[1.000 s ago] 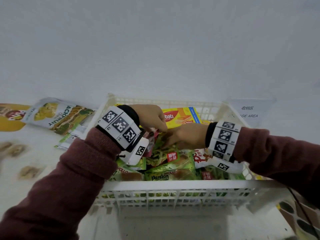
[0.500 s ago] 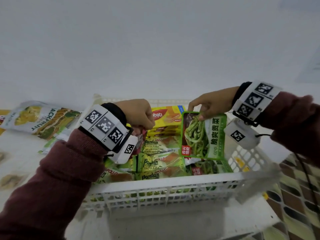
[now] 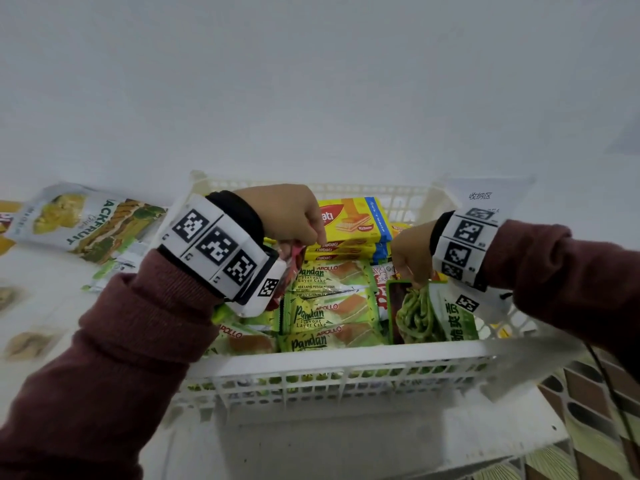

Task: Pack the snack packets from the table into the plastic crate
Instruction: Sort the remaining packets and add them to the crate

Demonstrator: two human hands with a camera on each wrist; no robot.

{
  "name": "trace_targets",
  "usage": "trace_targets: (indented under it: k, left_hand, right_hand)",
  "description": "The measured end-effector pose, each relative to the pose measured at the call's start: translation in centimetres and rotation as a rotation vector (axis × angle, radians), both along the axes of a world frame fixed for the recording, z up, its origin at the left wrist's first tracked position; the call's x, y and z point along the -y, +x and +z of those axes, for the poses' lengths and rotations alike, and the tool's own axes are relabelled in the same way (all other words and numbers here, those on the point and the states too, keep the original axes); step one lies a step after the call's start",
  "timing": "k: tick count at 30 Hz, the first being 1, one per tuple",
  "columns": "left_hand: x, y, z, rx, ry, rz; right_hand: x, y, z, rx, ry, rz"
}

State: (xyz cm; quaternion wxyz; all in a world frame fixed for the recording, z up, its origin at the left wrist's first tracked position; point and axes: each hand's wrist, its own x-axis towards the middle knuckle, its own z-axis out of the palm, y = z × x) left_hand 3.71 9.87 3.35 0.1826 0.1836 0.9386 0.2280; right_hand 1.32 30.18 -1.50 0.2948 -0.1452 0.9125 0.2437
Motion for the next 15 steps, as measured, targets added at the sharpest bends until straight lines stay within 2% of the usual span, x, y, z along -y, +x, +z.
trace_targets:
  k: [3, 11, 15]
  left_hand:
    - [0.1, -0.1, 0.1, -0.036, 0.005, 0.011]
    - [1.0, -0.1, 1.2, -0.075, 0.082, -0.003]
    - [1.4, 0.0, 1.9, -0.097, 0.185, -0.009]
  right_hand:
    - [0.3, 0.3, 0.3, 0.023, 0.024, 0.080]
    - [0.0, 0.5, -0.9, 0.057, 0.088, 0.107]
    - [0.0, 0.8, 1.1, 0.013, -0.044, 0.012]
